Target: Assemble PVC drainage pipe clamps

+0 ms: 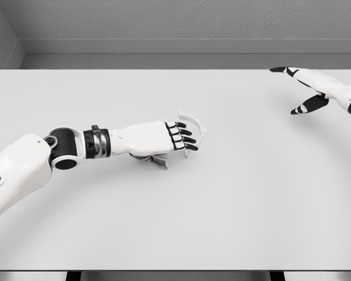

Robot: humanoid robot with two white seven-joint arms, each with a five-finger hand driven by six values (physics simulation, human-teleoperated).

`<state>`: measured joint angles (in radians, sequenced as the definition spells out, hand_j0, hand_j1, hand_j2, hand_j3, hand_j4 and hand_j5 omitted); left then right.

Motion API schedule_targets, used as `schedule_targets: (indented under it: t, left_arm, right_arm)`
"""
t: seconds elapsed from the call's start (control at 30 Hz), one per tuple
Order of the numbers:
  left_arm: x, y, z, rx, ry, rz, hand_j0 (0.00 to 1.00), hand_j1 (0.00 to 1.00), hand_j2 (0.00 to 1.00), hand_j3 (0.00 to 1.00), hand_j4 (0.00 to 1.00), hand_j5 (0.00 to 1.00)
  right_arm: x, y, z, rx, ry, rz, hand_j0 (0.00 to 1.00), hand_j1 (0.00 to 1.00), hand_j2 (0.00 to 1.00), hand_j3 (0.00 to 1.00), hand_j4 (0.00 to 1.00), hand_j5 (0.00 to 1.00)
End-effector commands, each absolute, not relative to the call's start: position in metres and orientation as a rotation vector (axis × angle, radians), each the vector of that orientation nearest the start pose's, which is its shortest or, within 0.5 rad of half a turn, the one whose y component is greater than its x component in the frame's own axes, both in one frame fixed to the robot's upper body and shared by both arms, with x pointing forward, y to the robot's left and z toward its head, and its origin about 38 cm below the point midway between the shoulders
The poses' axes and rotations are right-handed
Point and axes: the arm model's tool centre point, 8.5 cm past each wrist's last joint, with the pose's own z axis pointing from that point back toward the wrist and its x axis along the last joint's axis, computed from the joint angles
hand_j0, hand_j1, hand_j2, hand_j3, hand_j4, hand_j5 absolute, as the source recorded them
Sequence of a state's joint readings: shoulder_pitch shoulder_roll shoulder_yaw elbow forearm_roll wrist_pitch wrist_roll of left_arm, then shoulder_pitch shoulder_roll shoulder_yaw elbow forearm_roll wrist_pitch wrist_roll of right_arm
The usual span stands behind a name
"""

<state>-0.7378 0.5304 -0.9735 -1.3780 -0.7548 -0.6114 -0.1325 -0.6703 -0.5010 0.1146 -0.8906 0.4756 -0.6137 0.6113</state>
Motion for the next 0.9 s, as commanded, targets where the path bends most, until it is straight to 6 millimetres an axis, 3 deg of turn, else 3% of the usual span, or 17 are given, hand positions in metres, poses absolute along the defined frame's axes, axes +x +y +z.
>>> schedule_targets:
  t: [0.0, 0.5, 0.87]
  left_arm:
    - [0.421, 0.136, 0.143, -0.357, 1.995, 2.682, 1.00, 1.00, 1.00, 1.00, 1.00, 1.00]
    - [0.439, 0.145, 0.139, -0.455, 1.978, 2.700, 1.00, 1.00, 1.00, 1.00, 1.00, 1.00]
    - [0.455, 0.145, 0.150, -0.518, 1.983, 2.683, 1.00, 1.00, 1.00, 1.00, 1.00, 1.00]
  right_arm:
    - [0.502, -0.386, 0.183, -0.414, -1.450, 1.417, 1.00, 1.00, 1.00, 1.00, 1.00, 1.00]
    - [0.501, -0.386, 0.182, -0.413, -1.448, 1.417, 1.00, 1.00, 1.00, 1.00, 1.00, 1.00]
    - [0.501, -0.386, 0.182, -0.413, -1.448, 1.417, 1.00, 1.00, 1.00, 1.00, 1.00, 1.00]
